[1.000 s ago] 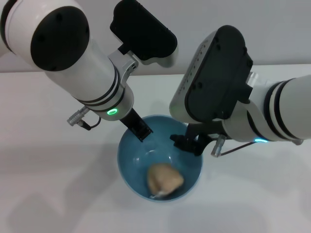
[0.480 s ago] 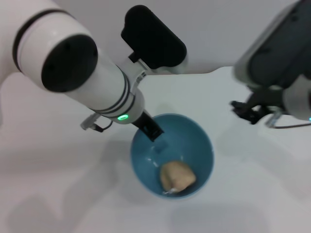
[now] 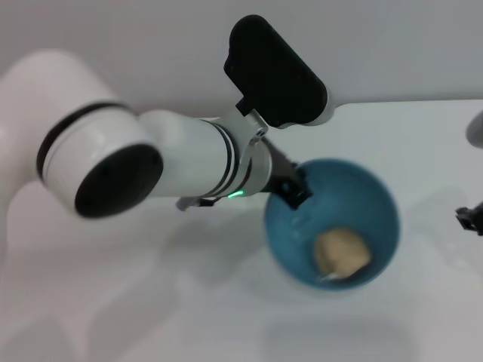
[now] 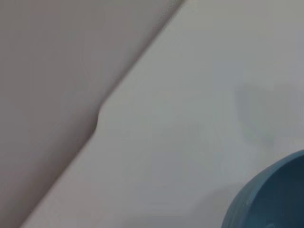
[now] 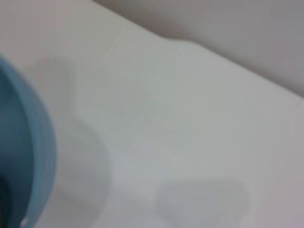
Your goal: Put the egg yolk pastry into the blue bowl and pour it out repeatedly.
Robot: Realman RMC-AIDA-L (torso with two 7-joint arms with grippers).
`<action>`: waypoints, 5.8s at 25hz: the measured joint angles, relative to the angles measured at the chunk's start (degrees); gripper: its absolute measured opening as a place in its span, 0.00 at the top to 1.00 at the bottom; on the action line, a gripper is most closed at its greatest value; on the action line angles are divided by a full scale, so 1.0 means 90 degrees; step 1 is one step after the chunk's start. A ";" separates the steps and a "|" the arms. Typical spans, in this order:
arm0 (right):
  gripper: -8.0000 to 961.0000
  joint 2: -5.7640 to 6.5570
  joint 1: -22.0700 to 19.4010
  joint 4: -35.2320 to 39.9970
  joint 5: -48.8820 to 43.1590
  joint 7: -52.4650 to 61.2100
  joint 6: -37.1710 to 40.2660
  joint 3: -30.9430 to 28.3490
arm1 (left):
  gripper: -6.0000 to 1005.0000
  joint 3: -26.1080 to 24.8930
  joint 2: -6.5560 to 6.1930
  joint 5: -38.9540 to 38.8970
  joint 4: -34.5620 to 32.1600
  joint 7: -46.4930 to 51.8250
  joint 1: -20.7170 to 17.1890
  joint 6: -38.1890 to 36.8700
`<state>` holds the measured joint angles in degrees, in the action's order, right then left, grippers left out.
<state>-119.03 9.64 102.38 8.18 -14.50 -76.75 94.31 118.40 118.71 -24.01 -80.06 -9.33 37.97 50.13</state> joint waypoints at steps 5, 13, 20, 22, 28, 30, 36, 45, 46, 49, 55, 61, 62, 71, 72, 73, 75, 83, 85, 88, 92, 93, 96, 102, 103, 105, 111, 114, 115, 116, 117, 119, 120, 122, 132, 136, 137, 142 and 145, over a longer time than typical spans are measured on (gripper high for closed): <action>0.55 -0.0009 -0.0192 -0.0196 0.0001 -0.0025 0.0247 -0.0122 | 0.98 0.0227 -0.0020 0.0012 0.0015 -0.0001 -0.0667 -0.1985; 0.55 -0.0001 -0.0224 -0.0374 0.0010 -0.0032 0.0333 -0.0130 | 0.98 0.0823 -0.0034 0.0079 0.0913 -0.0052 -0.1522 -0.5742; 0.54 0.0002 -0.0238 -0.0484 0.0010 -0.0037 0.0354 -0.0136 | 0.98 0.1720 0.0037 -0.0085 0.2530 0.0009 -0.1201 -0.8156; 0.54 0.0002 -0.0238 -0.0506 0.0010 -0.0037 0.0357 -0.0137 | 0.98 0.1882 0.0042 -0.0219 0.2749 0.0001 -0.1141 -0.8574; 0.53 -0.0003 -0.0241 -0.0571 0.0062 -0.0039 0.0382 -0.0092 | 0.98 0.2201 0.0042 -0.0968 0.3382 -0.0053 -0.1090 -1.0064; 0.53 -0.0004 -0.0241 -0.0572 0.0106 -0.0039 0.0383 -0.0085 | 0.98 0.2199 0.0043 -0.1164 0.3448 -0.0054 -0.1064 -1.0167; 0.52 -0.0010 -0.0244 -0.0575 0.0151 -0.0039 0.0384 -0.0068 | 0.98 0.2301 0.0042 -0.2047 0.3745 -0.0065 -0.0766 -1.0516; 0.52 -0.0019 -0.0298 -0.0578 0.0275 -0.0040 0.0384 0.0059 | 0.98 0.2581 0.0042 -0.2511 0.3837 -0.0067 -0.0653 -1.1311; 0.51 -0.0017 -0.0298 -0.0580 0.0291 -0.0040 0.0383 0.0061 | 0.98 0.2596 0.0043 -0.2513 0.3840 -0.0067 -0.0649 -1.1333; 0.51 -0.0013 -0.0300 -0.0586 0.0298 -0.0044 0.0391 0.0063 | 0.98 0.2631 0.0043 -0.2516 0.3848 -0.0067 -0.0642 -1.1357; 0.50 0.0001 -0.0294 -0.0641 0.0302 -0.0056 0.0408 0.0074 | 0.98 0.2728 0.0042 -0.2633 0.3861 -0.0027 -0.0734 -1.1961; 0.50 0.0003 -0.0295 -0.0691 0.0307 -0.0121 0.0420 0.0078 | 0.98 0.2921 0.0042 -0.2979 0.3944 0.0004 -0.0642 -1.2079; 0.50 0.0003 -0.0295 -0.0691 0.0307 -0.0121 0.0420 0.0078 | 0.98 0.2937 0.0042 -0.2987 0.3944 0.0005 -0.0642 -1.2109; 0.49 0.0002 -0.0307 -0.0733 0.0323 -0.0137 0.0423 0.0079 | 0.98 0.3232 0.0043 -0.3089 0.3883 0.0621 -0.0716 -1.2792; 0.49 0.0000 -0.0308 -0.0738 0.0327 -0.0138 0.0423 0.0085 | 0.98 0.3243 0.0043 -0.3111 0.3909 0.0675 -0.0697 -1.2792; 0.49 -0.0002 -0.0306 -0.0741 0.0334 -0.0138 0.0423 0.0095 | 0.98 0.3259 0.0043 -0.3202 0.3955 0.0729 -0.0648 -1.2732; 0.48 -0.0002 -0.0294 -0.0745 0.0373 -0.0138 0.0423 0.0105 | 0.98 0.3266 0.0042 -0.3291 0.3988 0.0765 -0.0601 -1.2661; 0.48 0.0002 -0.0280 -0.0750 0.0416 -0.0138 0.0423 0.0121 | 0.98 0.3279 0.0042 -0.3655 0.4040 0.0541 -0.0484 -1.2613; 0.47 0.0002 -0.0282 -0.0752 0.0415 -0.0138 0.0427 0.0123 | 0.98 0.3290 0.0042 -0.3660 0.4060 0.0492 -0.0509 -1.2786; 0.47 0.0003 -0.0281 -0.0756 0.0416 -0.0138 0.0429 0.0125 | 0.98 0.3343 0.0042 -0.3635 0.4064 0.0468 -0.0514 -1.2929; 0.47 0.0003 -0.0273 -0.0755 0.0416 -0.0137 0.0432 0.0147 | 0.98 0.3467 0.0043 -0.3602 0.4028 0.0466 -0.0500 -1.3130; 0.46 0.0003 -0.0272 -0.0755 0.0415 -0.0137 0.0432 0.0148 | 0.98 0.3483 0.0042 -0.3602 0.4012 0.0489 -0.0491 -1.3160; 0.46 0.0003 -0.0268 -0.0769 0.0415 -0.0137 0.0432 0.0153 | 0.98 0.3551 0.0042 -0.3589 0.3983 0.0556 -0.0494 -1.3330; 0.46 0.0002 -0.0250 -0.0777 0.0413 -0.0127 0.0433 0.0153 | 0.99 0.3636 0.0042 -0.3593 0.3932 0.0637 -0.0437 -1.3457; 0.45 0.0002 -0.0246 -0.0776 0.0413 -0.0126 0.0432 0.0152 | 0.99 0.3620 0.0042 -0.3623 0.3975 0.0656 -0.0358 -1.3241; 0.45 0.0002 -0.0244 -0.0776 0.0412 -0.0126 0.0432 0.0149 | 0.99 0.3600 0.0042 -0.3641 0.3989 0.0668 -0.0323 -1.3113; 0.45 0.0002 -0.0241 -0.0740 0.0490 -0.0165 0.0438 0.0151 | 0.98 0.3437 0.0042 -0.3652 0.4079 0.0694 -0.0200 -1.2617; 0.44 0.0003 -0.0247 -0.0615 0.0900 -0.0414 0.0440 0.0099 | 0.98 0.3171 0.0042 -0.3647 0.4119 0.0836 -0.0106 -1.2041; 0.44 0.0003 -0.0251 -0.0565 0.1038 -0.0490 0.0440 0.0086 | 0.98 0.3044 0.0040 -0.3626 0.4100 0.0856 -0.0088 -1.1813; 0.44 0.0007 -0.0251 -0.0504 0.1190 -0.0575 0.0441 0.0074 | 0.98 0.2814 0.0026 -0.3573 0.4044 0.0875 -0.0048 -1.1401; 0.44 0.0008 -0.0249 -0.0454 0.1323 -0.0675 0.0438 0.0065 | 0.98 0.2611 0.0012 -0.3514 0.3968 0.0875 -0.0017 -1.1036; 0.44 0.0010 -0.0234 -0.0371 0.1588 -0.0871 0.0416 0.0059 | 0.98 0.2111 -0.0033 -0.3255 0.3761 0.0854 0.0042 -1.0102; 0.44 0.0013 -0.0218 -0.0345 0.1741 -0.0968 0.0404 0.0068 | 0.98 0.1607 -0.0048 -0.2934 0.3571 0.0845 0.0063 -0.9214; 0.43 0.0021 -0.0174 -0.0320 0.2072 -0.1173 0.0388 0.0101 | 0.98 0.0832 -0.0062 -0.2400 0.3289 0.0839 0.0110 -0.7791; 0.42 0.0030 0.0018 -0.0406 0.3320 -0.2029 0.0404 0.0167 | 0.98 -0.1164 -0.0082 -0.1027 0.1839 0.0644 0.0285 -0.2986; 0.42 0.0037 0.0177 -0.0509 0.3352 -0.2040 0.0390 0.0387 | 0.98 -0.1556 -0.0084 -0.0792 0.1155 0.0341 0.0286 -0.1390; 0.42 0.0039 0.0229 -0.0557 0.3352 -0.2041 0.0386 0.0476 | 0.98 -0.1556 -0.0084 -0.0792 0.1155 0.0341 0.0286 -0.1390; 0.41 0.0042 0.0507 -0.0894 0.3279 -0.1994 0.0407 0.0828 | 0.98 -0.1788 -0.0074 -0.0427 0.0968 0.0339 0.0546 -0.0010; 0.40 0.0028 0.0640 -0.1127 0.3140 -0.1944 0.0444 0.0901 | 0.98 -0.1828 -0.0060 -0.0312 0.0961 0.0371 0.0609 0.0286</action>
<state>-118.77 15.40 92.23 36.44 -31.99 -72.75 102.42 101.95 118.17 -26.81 -71.42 -5.99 43.45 52.71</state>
